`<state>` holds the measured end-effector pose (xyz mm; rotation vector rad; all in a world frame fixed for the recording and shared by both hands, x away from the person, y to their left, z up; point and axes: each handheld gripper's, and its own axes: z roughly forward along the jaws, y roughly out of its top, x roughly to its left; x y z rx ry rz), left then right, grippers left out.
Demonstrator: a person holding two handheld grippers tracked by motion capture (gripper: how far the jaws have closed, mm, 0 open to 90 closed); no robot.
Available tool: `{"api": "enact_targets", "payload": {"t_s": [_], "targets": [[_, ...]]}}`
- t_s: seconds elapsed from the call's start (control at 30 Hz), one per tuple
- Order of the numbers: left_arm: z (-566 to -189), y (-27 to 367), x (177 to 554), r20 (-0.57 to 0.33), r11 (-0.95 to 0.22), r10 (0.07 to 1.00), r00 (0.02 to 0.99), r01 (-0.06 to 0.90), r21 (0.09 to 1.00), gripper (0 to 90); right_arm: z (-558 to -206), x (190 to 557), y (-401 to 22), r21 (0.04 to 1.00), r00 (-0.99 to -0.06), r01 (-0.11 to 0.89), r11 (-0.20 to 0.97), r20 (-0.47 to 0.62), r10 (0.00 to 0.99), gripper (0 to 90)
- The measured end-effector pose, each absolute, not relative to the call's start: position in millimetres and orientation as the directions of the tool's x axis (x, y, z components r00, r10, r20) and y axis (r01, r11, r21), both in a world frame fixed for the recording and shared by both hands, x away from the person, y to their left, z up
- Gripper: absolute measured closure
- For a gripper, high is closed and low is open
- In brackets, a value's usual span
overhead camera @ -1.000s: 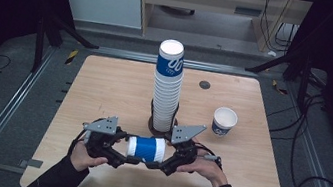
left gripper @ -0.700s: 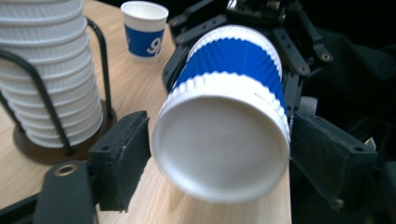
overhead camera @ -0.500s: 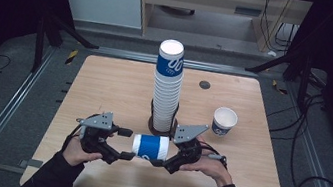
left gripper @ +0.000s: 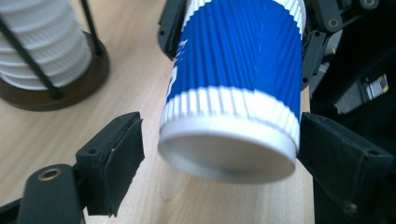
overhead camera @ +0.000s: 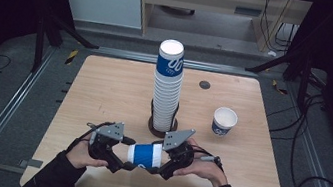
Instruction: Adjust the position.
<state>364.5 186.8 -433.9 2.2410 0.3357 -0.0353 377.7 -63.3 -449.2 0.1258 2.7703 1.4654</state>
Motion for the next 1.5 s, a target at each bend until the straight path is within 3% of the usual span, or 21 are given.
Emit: {"api": "enact_targets", "payload": {"t_s": [0.17,0.33,0.67,1.07,1.5], "targets": [[-440.6,177.5,361.6,-0.133,-0.660,0.199,0.971,0.233,0.714,15.6,-454.0,373.4,-55.2,0.805,-0.999,0.041,0.592,0.027,0.032,15.1],[-443.2,174.7,359.8,-0.154,-0.679,0.166,0.974,0.226,0.698,25.3,-455.9,371.9,-52.6,0.797,-0.999,0.036,0.603,0.030,0.019,15.0],[-443.9,177.4,362.0,-0.152,-0.679,0.172,0.973,0.229,0.698,26.6,-455.6,372.6,-53.5,0.802,-0.999,0.043,0.596,0.036,0.024,10.8],[-431.6,209.3,374.5,-0.153,-0.535,0.280,0.948,0.287,0.795,26.7,-431.3,384.9,-80.7,0.893,-0.982,0.123,0.432,0.048,0.181,7.6],[-420.2,209.7,367.8,-0.149,-0.431,0.258,0.955,0.252,0.867,26.7,-424.0,386.8,-88.9,0.925,-0.976,0.165,0.341,0.104,0.190,7.0]]}}
